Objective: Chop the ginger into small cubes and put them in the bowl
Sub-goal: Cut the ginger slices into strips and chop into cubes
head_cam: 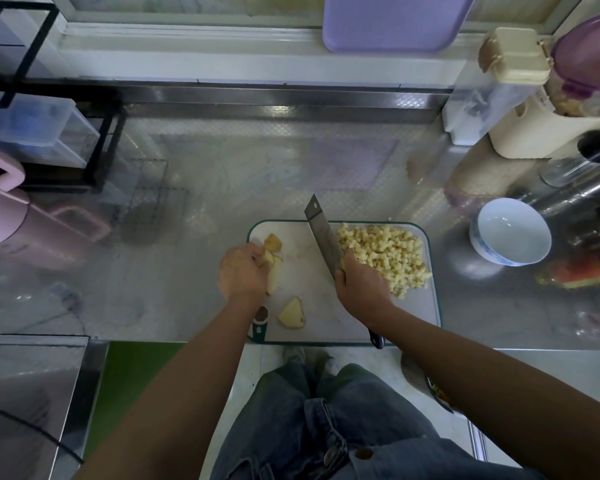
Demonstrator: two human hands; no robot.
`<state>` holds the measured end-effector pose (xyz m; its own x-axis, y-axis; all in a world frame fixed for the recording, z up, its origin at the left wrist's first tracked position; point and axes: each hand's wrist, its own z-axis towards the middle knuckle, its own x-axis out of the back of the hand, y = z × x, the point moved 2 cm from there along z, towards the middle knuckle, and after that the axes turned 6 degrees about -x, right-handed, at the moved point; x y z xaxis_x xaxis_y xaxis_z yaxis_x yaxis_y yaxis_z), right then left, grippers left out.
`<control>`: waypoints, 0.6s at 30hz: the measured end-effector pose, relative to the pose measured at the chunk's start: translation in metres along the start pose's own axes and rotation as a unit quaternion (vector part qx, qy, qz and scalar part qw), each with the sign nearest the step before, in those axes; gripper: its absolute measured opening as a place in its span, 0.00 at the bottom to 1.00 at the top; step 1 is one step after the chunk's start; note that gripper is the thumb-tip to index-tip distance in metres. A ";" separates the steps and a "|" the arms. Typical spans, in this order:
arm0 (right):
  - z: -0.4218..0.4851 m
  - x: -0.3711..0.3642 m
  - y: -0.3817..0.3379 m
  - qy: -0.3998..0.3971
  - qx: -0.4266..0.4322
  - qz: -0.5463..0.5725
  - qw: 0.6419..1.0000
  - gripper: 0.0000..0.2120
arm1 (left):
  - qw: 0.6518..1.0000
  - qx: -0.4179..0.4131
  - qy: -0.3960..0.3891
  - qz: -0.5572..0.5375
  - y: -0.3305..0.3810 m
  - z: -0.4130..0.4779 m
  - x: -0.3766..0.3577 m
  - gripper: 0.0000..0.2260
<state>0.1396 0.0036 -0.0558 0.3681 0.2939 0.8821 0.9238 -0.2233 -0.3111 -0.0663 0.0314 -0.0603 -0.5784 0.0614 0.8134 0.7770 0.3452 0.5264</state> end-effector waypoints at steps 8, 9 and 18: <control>0.002 0.000 0.002 0.001 0.007 0.002 1.000 0.08 | 0.989 -0.105 -0.028 -0.101 0.001 0.000 0.005 0.03; 0.003 0.001 0.002 0.002 0.010 0.001 1.000 0.08 | 0.985 -0.121 -0.050 -0.115 0.001 -0.003 0.004 0.06; 0.003 0.002 -0.003 0.005 0.012 -0.012 1.000 0.12 | 0.967 -0.146 -0.201 -0.056 -0.016 -0.037 -0.005 0.07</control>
<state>0.1378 0.0072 -0.0542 0.3440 0.2898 0.8931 0.9349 -0.1937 -0.2972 -0.0667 -0.0087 -0.0635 -0.6681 0.4174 0.6159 0.7065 0.0962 0.7012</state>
